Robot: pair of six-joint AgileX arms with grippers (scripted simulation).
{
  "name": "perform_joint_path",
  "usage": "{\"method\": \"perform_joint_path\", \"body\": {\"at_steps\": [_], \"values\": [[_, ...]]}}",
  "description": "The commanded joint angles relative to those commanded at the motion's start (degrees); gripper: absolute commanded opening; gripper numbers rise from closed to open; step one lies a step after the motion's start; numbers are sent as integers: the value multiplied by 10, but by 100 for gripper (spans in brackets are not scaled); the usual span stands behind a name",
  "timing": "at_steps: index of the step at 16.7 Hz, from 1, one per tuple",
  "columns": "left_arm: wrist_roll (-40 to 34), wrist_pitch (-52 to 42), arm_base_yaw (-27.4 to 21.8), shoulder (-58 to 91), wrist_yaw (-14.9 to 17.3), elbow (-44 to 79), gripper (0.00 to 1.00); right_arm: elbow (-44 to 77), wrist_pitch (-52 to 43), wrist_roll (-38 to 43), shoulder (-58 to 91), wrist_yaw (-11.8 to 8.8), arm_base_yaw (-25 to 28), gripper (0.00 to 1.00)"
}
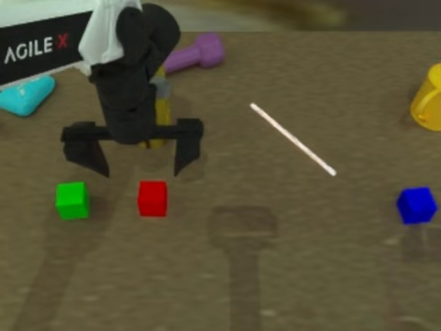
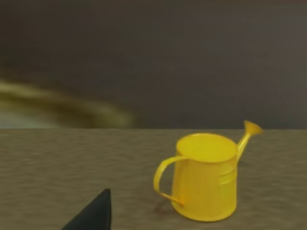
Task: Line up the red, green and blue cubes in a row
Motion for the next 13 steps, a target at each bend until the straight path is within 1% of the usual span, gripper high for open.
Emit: {"method": "perform_joint_path", "body": {"at_steps": [5,7,11,13], "values": [[2,11,2,3,0,-9,100,0,0,0,0,0,0,100],[2,44,2,17,0,-29,100,0,0,0,0,0,0,100],[2,143,1,58,0,-80,100,0,0,0,0,0,0,100],[2,170,1,72,1,-97,100,0,0,0,0,0,0,100]]}}
